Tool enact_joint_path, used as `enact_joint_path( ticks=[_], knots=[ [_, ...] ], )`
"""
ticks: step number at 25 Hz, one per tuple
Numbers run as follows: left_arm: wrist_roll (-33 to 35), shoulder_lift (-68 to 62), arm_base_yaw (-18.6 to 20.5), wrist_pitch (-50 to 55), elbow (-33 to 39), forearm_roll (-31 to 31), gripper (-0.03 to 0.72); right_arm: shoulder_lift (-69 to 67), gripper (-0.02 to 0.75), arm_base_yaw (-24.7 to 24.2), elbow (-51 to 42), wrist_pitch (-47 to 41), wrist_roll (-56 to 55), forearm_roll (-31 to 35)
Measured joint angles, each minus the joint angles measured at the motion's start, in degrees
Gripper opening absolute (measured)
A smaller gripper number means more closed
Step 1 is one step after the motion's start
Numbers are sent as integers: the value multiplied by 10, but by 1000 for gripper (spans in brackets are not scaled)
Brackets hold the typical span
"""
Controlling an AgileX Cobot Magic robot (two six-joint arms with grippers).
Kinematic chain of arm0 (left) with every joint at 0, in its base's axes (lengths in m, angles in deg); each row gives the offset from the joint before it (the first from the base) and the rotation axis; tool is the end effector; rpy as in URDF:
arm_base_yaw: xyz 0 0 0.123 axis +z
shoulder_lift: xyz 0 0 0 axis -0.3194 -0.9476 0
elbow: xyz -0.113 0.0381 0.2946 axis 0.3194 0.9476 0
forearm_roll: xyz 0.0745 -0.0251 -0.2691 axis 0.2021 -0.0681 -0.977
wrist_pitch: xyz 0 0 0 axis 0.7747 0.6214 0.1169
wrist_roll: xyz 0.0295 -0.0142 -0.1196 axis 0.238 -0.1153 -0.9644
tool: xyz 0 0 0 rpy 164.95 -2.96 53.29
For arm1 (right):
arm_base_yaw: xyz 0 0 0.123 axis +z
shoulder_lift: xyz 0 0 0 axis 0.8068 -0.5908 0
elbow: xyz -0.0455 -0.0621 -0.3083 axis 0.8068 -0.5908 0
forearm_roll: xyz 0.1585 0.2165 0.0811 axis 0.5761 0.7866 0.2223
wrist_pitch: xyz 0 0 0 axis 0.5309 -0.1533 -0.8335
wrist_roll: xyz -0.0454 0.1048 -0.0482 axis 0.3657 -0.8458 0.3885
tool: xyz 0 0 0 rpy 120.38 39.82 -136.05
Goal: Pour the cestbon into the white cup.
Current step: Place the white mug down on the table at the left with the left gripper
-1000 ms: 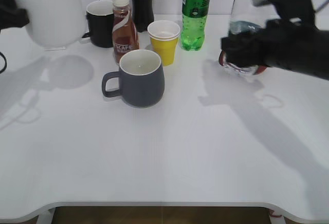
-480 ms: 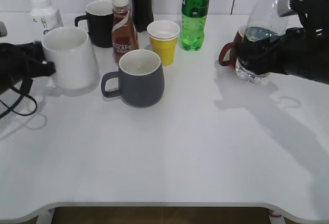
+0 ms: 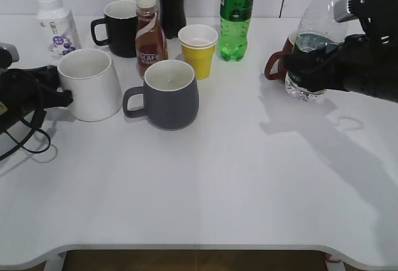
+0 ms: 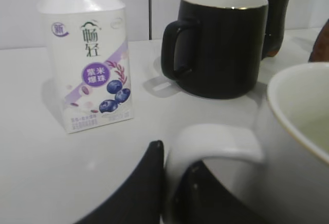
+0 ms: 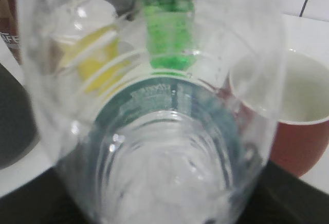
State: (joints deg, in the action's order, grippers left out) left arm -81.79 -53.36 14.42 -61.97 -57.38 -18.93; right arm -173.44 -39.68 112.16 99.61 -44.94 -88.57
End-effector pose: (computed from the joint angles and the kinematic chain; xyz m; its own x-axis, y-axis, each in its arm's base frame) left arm 0.3788 -0.0558 0.1128 -0.1582 -0.0006 -0.9874 0.2912 0.9555 -0.0472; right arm 0.3349 0.1171 0.1993 -0.3431 -0.0855 -0.9354 -0.4690 0.8784 0.0917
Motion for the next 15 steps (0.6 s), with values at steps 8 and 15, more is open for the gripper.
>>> enact_joint_path(
  ticks=[8, 15],
  knots=[
    [-4, 0, 0, -15, 0, 3, 102, 0, 445, 0, 0, 0, -3, 0],
    [1, 9, 0, -8, 1, 23, 151, 0, 445, 0, 0, 0, -5, 0]
  ],
)
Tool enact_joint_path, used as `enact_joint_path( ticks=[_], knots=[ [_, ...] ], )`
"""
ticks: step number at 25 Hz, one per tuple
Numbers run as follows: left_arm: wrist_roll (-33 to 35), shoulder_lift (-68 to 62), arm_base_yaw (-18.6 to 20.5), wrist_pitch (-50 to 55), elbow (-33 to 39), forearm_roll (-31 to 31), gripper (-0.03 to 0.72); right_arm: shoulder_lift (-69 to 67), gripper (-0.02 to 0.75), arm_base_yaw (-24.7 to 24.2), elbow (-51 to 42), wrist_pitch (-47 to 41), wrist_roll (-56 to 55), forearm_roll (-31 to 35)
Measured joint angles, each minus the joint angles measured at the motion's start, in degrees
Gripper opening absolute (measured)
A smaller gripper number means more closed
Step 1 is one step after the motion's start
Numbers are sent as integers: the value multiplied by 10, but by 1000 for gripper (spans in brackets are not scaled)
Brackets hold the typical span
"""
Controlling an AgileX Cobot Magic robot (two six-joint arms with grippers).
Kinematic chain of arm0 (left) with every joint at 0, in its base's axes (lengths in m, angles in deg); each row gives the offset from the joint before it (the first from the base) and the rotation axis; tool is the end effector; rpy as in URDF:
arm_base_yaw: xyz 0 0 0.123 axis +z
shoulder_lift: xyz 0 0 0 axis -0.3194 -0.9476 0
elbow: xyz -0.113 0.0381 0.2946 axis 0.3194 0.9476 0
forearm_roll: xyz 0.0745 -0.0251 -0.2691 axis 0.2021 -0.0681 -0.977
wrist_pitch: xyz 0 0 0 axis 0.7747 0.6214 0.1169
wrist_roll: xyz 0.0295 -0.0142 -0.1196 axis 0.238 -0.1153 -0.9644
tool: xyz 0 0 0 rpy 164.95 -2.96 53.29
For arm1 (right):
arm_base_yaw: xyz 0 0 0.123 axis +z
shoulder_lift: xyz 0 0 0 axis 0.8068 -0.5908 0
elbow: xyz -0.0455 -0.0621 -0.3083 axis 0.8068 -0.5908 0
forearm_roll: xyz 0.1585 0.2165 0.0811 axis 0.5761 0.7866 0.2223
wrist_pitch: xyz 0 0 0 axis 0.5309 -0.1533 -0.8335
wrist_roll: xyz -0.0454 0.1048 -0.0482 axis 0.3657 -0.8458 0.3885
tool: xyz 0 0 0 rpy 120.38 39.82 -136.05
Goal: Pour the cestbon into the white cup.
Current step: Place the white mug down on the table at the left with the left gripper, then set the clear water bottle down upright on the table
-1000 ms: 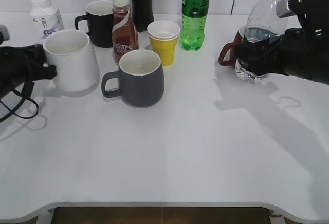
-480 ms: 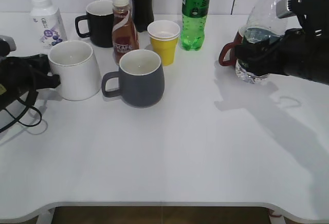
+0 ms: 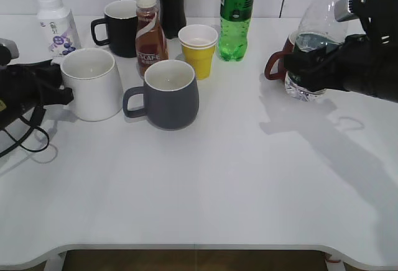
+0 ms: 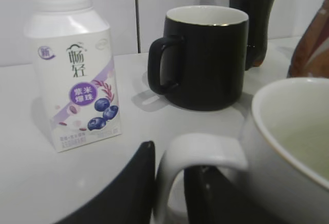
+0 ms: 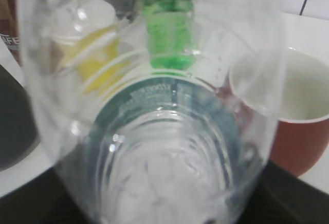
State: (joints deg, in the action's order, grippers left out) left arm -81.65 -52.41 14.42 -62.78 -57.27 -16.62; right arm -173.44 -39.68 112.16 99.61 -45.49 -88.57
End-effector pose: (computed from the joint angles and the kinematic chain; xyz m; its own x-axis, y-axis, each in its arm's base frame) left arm 0.3771 -0.0602 0.1201 -0.1287 0.0133 -0.9916 0.3304 0.9434 -0.0302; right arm 0.3349 0.1171 0.1993 -0.3476 -0.0770 -0.9345 -0.4657 0.8792 0.1007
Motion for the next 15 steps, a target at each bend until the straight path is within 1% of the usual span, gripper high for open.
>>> enact_joint_path(
  ticks=[6, 11, 15],
  knots=[
    [27, 22, 0, 8, 23, 1, 176, 0, 445, 0, 0, 0, -1, 0],
    [29, 25, 0, 7, 39, 0, 234, 0, 445, 0, 0, -1, -2, 0],
    [30, 34, 0, 5, 48, 1, 252, 0, 445, 0, 0, -1, -4, 0]
  ],
)
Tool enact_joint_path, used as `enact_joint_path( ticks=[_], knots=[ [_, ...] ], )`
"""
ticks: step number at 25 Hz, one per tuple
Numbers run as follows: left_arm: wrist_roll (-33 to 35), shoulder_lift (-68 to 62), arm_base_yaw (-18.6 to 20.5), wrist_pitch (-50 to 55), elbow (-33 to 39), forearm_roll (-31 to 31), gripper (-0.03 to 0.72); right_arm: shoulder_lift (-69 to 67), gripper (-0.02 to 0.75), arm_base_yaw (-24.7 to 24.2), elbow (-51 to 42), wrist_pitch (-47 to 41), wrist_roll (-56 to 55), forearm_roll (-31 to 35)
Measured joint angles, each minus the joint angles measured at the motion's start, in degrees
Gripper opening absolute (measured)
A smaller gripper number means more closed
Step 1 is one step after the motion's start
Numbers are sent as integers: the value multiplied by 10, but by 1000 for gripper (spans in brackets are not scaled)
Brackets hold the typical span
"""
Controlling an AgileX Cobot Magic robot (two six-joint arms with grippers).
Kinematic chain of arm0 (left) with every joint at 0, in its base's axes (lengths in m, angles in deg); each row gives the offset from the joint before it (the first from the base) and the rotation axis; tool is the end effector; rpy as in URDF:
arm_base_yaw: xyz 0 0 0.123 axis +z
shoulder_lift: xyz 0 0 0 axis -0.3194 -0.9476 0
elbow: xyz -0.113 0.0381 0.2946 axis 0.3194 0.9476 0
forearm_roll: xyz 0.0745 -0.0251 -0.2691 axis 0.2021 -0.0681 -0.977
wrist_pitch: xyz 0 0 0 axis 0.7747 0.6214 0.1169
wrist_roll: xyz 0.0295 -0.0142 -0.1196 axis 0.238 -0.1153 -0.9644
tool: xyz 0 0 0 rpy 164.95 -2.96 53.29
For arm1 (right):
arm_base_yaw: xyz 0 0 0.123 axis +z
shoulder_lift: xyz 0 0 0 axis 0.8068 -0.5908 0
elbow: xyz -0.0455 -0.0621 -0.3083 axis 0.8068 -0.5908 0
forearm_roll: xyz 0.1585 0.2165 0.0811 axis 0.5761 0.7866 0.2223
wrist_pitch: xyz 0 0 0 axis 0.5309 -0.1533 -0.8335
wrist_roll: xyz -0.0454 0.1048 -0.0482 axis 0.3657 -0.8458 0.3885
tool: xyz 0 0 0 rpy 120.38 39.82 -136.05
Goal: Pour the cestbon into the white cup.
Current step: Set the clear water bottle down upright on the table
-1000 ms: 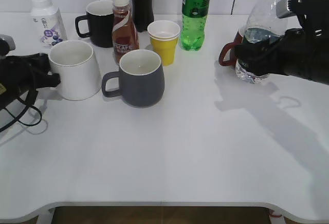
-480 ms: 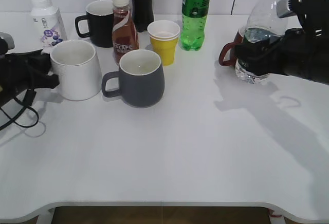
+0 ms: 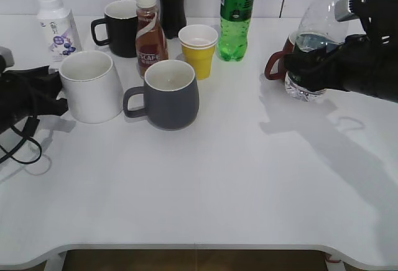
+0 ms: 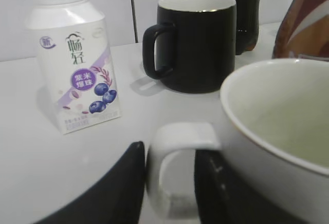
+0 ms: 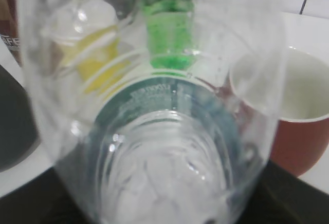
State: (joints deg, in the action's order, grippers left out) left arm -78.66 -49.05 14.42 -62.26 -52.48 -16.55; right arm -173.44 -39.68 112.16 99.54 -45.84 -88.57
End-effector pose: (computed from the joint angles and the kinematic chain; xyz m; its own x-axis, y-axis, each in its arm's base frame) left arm 0.3536 -0.0585 0.1225 -0.1443 0.0678 -0.9872 0.3377 0.9411 0.0153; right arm 0.3349 0.1170 0.1992 -0.3513 -0.0722 -0.9335 -0.4631 0.8799 0.1062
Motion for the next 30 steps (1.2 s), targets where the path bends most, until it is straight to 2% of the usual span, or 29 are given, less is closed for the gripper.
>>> enact_joint_path(
  ticks=[30],
  knots=[
    [0, 99, 0, 136, 11, 0, 255, 0, 445, 0, 0, 0, -1, 0]
  ],
)
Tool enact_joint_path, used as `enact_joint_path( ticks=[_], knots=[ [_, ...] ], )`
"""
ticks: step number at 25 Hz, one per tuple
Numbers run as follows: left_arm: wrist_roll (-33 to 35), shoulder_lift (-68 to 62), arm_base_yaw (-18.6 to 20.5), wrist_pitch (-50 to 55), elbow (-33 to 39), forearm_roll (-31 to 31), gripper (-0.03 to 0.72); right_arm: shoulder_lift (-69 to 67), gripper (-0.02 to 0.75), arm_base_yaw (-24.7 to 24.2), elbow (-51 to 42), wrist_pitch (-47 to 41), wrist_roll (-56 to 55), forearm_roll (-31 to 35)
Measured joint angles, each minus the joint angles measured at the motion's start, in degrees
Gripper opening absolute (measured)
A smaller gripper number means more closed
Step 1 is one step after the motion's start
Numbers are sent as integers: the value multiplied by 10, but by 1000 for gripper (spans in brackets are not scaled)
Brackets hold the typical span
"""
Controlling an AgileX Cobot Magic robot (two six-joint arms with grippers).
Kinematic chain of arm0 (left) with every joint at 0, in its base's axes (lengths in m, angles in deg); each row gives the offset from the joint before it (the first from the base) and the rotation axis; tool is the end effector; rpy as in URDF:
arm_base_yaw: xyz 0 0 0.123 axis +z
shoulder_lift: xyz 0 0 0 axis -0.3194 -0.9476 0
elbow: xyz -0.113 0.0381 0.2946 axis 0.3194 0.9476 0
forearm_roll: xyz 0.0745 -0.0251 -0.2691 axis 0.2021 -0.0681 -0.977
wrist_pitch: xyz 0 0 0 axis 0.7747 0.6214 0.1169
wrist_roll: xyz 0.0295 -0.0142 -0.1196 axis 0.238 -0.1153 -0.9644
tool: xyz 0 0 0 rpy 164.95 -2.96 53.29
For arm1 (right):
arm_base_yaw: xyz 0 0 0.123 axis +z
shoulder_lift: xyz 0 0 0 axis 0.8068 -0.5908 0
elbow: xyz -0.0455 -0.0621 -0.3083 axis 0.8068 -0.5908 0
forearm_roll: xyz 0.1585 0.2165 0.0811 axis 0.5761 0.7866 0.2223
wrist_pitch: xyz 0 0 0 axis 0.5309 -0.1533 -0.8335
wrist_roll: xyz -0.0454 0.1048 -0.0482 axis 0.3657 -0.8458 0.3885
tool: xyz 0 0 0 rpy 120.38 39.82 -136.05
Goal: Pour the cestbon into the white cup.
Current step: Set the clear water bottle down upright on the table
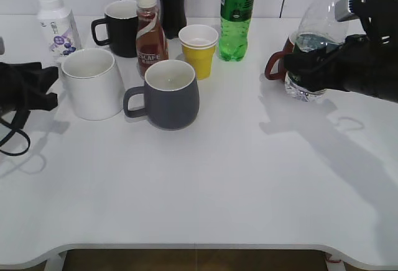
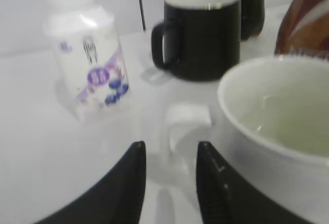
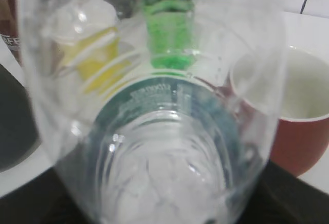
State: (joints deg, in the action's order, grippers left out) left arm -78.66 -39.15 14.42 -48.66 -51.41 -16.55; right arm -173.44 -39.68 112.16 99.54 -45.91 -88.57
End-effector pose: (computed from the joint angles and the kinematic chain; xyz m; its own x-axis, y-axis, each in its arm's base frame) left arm 0.3414 -0.0532 0.1502 -0.2135 0.1312 -0.9681 0.3180 0.9463 0.0581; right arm 0.3349 0.1170 0.1992 -0.3518 -0.0711 -0.9334 -0.4627 0.8800 0.1074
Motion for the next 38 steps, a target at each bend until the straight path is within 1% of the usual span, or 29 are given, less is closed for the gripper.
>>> enact_joint_path(
  ticks=[4, 11, 15, 19, 20, 21, 24, 27, 29, 31, 33, 35, 38],
  knots=[
    [0, 2, 0, 22, 6, 1, 255, 0, 445, 0, 0, -1, 0, 5],
    [0, 60, 0, 29, 52, 1, 255, -34, 445, 0, -1, 14, 0, 11],
    [0, 88, 0, 30, 72, 1, 255, -75, 445, 0, -27, 72, 21, 12],
    [0, 109, 0, 30, 79, 4, 255, -111, 445, 0, -59, 136, 86, 23],
    [0, 113, 0, 30, 80, 6, 255, -116, 451, 0, -65, 154, 103, 26],
    [0, 116, 0, 30, 80, 11, 255, -118, 474, 0, -68, 168, 116, 27],
    [0, 130, 0, 31, 81, 39, 255, -119, 561, 0, -73, 187, 129, 28],
    [-3, 158, -10, 50, 81, 39, 255, -96, 594, 0, -74, 199, 140, 45],
    [-10, 188, -20, 87, 80, 30, 255, -66, 599, 0, -74, 194, 155, 56],
    [-40, 221, -32, 156, 69, 25, 255, -22, 600, 0, -73, 169, 163, 59],
    [-74, 262, -53, 255, 50, 23, 256, 27, 600, 0, -72, 126, 158, 52],
    [-91, 301, -80, 348, 24, 22, 262, 89, 600, 0, -71, 66, 127, 31],
    [-96, 364, -129, 480, -11, 19, 296, 191, 596, 0, -70, -35, 46, -35]
  ],
)
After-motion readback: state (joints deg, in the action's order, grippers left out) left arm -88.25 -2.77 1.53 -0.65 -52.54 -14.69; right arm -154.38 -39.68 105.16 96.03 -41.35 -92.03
